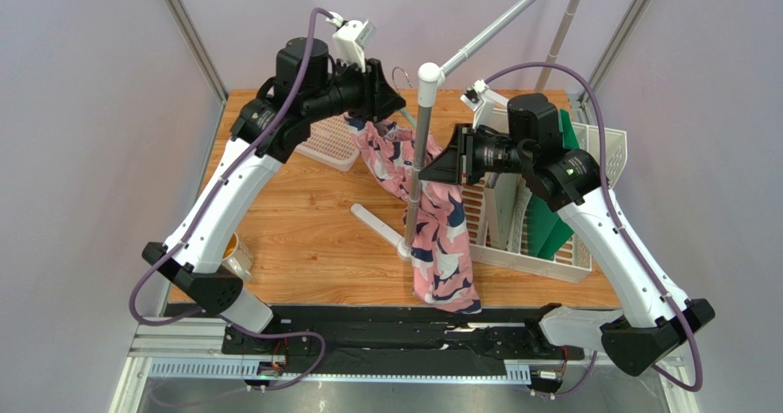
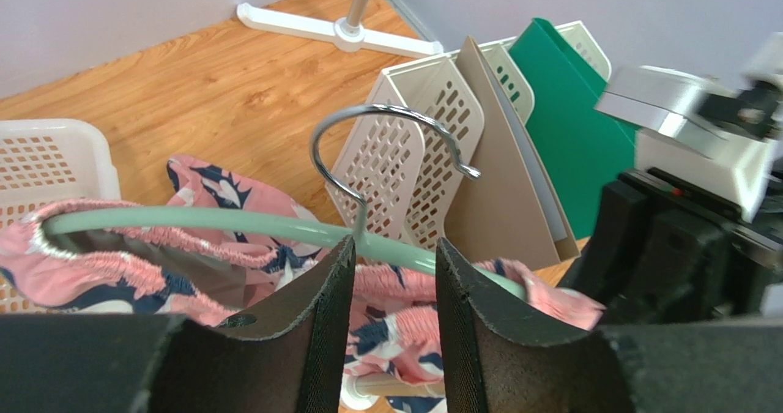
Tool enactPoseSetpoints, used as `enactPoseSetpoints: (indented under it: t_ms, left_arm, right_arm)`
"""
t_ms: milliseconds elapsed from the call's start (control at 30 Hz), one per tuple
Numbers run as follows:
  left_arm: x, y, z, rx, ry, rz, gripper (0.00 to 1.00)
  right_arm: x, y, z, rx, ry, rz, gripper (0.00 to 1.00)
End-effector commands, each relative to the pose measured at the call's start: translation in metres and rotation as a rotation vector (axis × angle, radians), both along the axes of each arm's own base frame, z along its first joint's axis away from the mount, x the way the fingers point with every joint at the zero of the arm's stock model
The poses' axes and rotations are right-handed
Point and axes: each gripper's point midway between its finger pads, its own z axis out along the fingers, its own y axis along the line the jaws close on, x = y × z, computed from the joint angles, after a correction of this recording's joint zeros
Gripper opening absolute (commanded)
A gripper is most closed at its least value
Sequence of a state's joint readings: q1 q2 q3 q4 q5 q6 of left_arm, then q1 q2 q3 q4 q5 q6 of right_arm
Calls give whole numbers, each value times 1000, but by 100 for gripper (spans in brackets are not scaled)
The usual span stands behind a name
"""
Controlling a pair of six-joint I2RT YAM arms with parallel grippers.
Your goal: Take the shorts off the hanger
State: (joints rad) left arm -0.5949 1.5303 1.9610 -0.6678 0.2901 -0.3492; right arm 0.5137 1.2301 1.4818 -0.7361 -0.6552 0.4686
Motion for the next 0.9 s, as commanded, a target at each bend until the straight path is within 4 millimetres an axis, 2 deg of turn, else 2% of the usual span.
enactPoseSetpoints:
  t_ms: [0,200,367,400,433,467,533,633,667,767,867]
  left_arm:
    - [9,-10,18,-25,-69,-30,43]
    - [21,-15,9,-21,-52,-17,45]
    - [29,-25,6,-55,-19,-13,33]
    - [28,-28,6,-66,-9,-27,29]
    - [28,-30,4,-71,4,-31,8]
    - [28,-31,2,-81,23,-30,0]
    - [27,-29,2,-85,30,-19,0]
    - [29,-17,7,-86,12,49,0]
    - [31,-14,8,-86,6,70,0]
    - [31,-7,18,-106,-35,103,0]
    - [31,-8,20,-110,-41,95,0]
  right_arm:
    - [-3,4,48,94,-169,65,0]
    - [-5,6,48,103,-153,90,0]
    - [-7,6,48,107,-147,99,0]
    - [-7,6,47,106,-141,103,0]
    - [-7,6,47,108,-142,102,0]
    - [-7,6,47,109,-138,99,0]
    - [-3,5,47,98,-137,73,0]
    - [6,-3,41,41,-138,-4,22]
    - [9,-9,34,4,-123,-43,39]
    - [16,-19,31,-55,-117,-114,63]
    - [23,-27,36,-70,-121,-185,74]
